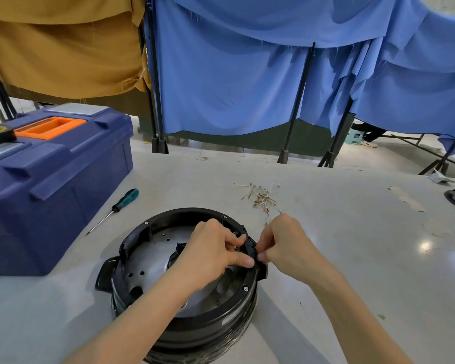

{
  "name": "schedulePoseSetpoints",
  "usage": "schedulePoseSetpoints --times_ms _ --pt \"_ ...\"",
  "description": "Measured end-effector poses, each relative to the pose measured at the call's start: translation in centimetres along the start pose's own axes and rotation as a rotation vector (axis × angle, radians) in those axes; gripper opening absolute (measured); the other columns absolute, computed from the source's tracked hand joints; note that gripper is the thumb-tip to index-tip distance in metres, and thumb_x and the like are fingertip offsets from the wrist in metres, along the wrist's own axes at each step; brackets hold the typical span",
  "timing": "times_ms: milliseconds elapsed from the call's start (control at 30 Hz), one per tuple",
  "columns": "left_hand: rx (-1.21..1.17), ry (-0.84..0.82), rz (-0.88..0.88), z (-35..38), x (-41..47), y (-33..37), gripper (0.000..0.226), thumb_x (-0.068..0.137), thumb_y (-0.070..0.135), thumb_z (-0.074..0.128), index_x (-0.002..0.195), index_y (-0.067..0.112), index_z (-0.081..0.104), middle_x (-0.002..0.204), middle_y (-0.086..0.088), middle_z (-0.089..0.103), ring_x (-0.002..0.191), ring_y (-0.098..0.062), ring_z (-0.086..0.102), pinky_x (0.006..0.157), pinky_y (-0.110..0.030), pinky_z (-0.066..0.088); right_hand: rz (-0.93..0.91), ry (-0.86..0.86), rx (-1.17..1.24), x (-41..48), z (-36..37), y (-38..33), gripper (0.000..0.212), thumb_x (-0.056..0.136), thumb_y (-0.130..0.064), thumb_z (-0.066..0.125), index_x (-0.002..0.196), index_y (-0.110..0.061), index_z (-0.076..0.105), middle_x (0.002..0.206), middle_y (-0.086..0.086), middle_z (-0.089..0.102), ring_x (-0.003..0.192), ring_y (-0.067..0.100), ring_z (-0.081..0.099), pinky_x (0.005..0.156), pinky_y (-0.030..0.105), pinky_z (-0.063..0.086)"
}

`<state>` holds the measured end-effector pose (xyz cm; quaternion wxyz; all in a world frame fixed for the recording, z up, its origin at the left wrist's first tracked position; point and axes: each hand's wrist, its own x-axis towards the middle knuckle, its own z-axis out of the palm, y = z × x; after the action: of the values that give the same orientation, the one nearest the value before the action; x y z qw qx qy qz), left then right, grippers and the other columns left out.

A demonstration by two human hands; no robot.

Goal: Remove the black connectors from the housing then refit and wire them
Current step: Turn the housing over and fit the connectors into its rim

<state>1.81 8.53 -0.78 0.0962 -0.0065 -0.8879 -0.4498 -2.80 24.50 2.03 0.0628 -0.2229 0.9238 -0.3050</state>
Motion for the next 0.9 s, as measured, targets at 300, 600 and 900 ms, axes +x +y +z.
schedulePoseSetpoints --times_ms 300,600,900 --pt "-0.064 0.002 -0.007 -0.2 -0.2 -0.1 0.04 0.06 0.031 0.09 0.096 0.023 0.076 0.047 0.008 0.052 0.04 0.0 0.042 0.056 -0.028 0.049 -0.021 -0.125 0.159 0.1 -1.4 0.8 0.019 0.071 0.001 0.077 0.062 -0.016 0.073 0.064 0.003 0.069 0.06 0.006 0.063 0.056 0.01 0.046" --pt "-0.07 0.006 0.002 -0.6 -0.7 0.2 0.05 0.058 0.035 0.09 0.105 0.026 0.074 0.054 0.011 0.058 0.051 0.001 0.049 0.064 -0.018 0.044 0.174 0.202 0.032 2.3 -1.8 7.7 0.019 0.087 -0.008 0.067 0.105 -0.01 0.072 0.098 0.007 0.069 0.083 0.02 0.062 0.074 0.027 0.048" --pt "-0.088 -0.002 0.006 -0.7 -0.9 0.3 0.049 0.059 0.035 0.09 0.105 0.028 0.074 0.054 0.01 0.06 0.048 0.004 0.051 0.063 -0.019 0.047 0.152 0.244 -0.138 3.9 3.6 7.7 0.033 0.094 -0.035 0.058 0.119 -0.015 0.064 0.11 0.004 0.048 0.112 0.025 0.039 0.08 0.028 0.03"
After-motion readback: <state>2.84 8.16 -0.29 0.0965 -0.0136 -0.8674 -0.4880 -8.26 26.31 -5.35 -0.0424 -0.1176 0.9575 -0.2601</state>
